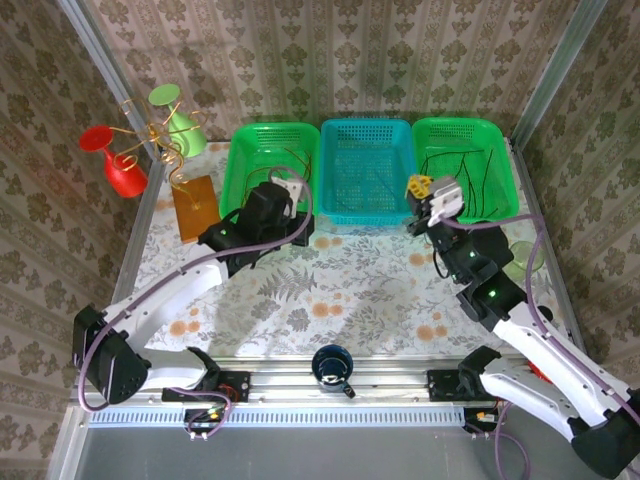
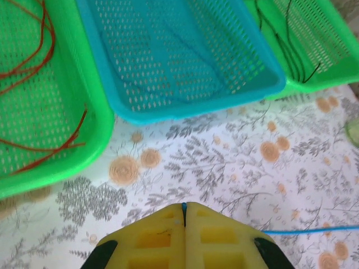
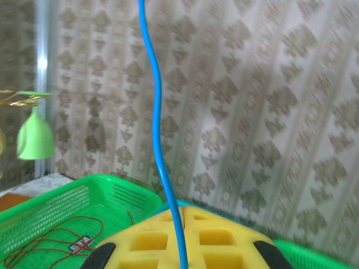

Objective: Untangle the cables

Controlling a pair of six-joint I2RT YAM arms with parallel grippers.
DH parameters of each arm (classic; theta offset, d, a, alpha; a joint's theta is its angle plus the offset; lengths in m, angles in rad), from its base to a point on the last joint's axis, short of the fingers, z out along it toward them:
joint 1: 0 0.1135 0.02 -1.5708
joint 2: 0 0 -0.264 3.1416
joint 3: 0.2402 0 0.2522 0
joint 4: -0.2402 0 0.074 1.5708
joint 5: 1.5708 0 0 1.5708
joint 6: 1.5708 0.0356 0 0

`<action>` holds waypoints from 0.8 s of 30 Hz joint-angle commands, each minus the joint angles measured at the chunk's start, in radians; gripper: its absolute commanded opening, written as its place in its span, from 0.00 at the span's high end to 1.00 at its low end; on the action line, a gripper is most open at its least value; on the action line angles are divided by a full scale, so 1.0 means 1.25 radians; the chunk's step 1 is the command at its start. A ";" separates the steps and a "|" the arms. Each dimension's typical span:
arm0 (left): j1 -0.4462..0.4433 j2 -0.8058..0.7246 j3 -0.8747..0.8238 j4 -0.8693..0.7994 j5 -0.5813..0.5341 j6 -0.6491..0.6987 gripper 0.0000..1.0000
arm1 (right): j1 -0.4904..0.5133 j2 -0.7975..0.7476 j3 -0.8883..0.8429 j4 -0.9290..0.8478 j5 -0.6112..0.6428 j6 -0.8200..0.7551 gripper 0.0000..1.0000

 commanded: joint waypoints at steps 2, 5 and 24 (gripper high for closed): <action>-0.002 -0.070 -0.065 0.025 -0.061 -0.036 1.00 | -0.085 -0.007 0.050 -0.058 -0.027 0.239 1.00; 0.006 -0.102 -0.099 0.013 -0.086 -0.035 1.00 | -0.161 -0.015 0.061 -0.082 -0.115 0.381 1.00; -0.023 -0.273 -0.203 0.091 -0.038 0.159 1.00 | -0.279 0.044 0.091 -0.011 -0.305 0.648 1.00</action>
